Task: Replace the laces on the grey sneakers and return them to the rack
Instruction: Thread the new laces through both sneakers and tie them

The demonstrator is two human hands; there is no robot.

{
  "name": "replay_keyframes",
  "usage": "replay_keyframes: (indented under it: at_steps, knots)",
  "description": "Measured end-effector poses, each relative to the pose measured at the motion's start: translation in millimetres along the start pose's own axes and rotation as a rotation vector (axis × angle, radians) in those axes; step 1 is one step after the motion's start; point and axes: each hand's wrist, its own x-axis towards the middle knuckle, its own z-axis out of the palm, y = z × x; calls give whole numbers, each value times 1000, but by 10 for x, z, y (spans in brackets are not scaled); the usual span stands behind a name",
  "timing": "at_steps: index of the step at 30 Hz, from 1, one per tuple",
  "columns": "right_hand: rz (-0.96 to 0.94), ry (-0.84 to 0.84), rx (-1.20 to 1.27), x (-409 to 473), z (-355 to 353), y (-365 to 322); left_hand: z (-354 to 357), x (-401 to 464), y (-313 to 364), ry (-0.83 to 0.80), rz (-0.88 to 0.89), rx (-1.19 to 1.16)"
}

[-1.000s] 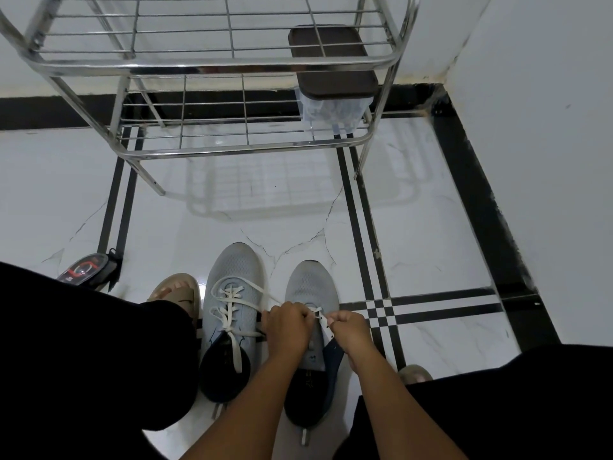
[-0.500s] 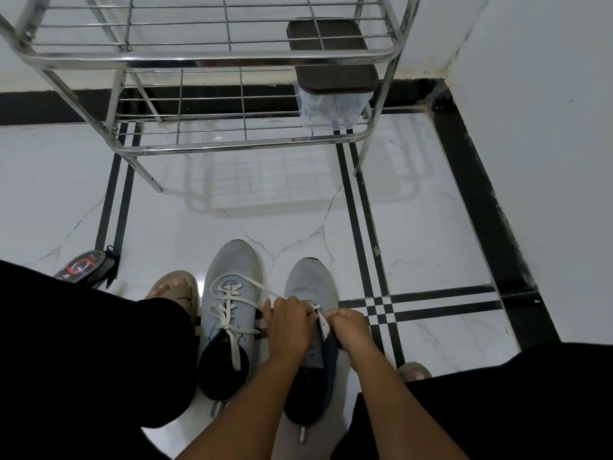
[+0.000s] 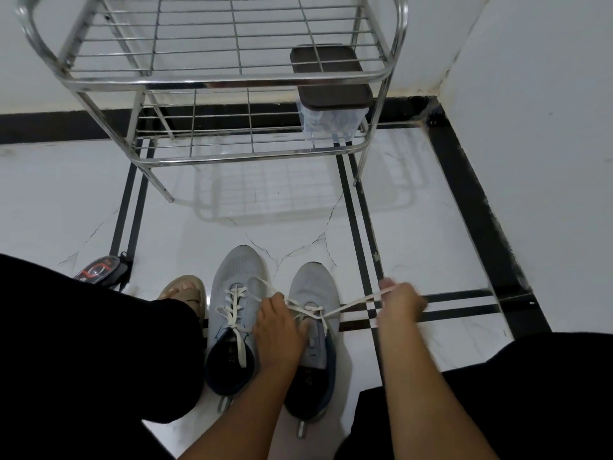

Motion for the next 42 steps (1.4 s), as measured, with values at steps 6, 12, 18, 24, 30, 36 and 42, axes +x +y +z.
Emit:
replay_keyframes:
  at_steps: [6, 12, 18, 24, 30, 36, 42]
  knots:
    - [-804, 512, 66, -299, -28, -769, -86, -131, -47, -137, -18, -93]
    - [-369, -463, -1038, -403, 168, 600, -118, -178, -83, -153, 67, -115]
    - [-112, 86, -616, -213, -29, 527, -189, -160, -124, -204, -35, -121]
    - [-147, 20, -716, -291, -54, 490, -190, -79, -73, -230, 121, -30]
    - [-466, -400, -1230, -419, 125, 803, -185, 84, -162, -259, 73, 71]
    - [-397, -324, -1225, -397, 99, 760, -208, 146, -77, -219, 21, 125]
    - [-307, -175, -774, -396, 327, 251, -274, 70, 40, -234, -71, -58]
